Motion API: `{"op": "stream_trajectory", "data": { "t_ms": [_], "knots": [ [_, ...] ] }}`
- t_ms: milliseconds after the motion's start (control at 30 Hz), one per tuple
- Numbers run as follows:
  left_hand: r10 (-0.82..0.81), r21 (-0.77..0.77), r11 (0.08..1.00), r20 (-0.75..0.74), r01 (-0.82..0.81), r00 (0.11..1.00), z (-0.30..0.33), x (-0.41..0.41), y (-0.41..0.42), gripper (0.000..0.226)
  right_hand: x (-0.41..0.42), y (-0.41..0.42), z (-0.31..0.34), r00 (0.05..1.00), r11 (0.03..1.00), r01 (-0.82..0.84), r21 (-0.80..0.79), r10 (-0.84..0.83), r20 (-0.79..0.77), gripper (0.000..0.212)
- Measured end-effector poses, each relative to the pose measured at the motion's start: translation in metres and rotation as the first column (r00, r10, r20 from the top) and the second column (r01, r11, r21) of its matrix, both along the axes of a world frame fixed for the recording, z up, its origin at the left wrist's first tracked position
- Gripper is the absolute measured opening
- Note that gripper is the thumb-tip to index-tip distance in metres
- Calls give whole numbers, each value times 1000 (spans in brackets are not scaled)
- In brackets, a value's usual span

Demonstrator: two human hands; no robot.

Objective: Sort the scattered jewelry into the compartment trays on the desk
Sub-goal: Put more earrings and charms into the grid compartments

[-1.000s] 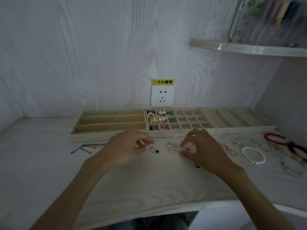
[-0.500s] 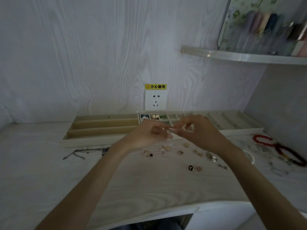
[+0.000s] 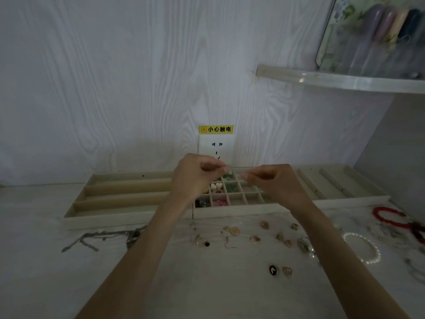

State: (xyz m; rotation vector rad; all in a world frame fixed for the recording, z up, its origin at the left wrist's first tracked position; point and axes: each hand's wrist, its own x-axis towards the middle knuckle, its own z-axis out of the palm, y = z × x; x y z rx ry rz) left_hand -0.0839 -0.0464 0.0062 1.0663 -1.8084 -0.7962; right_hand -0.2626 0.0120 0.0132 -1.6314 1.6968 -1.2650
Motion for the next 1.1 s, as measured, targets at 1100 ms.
{"op": "stream_trajectory", "data": {
  "t_ms": [1100],
  "knots": [
    [-74,-168,929,788,329,611,6,-29,-24,15,-8,4,-30,841,986,-89,139,149,-521,32]
  ]
}}
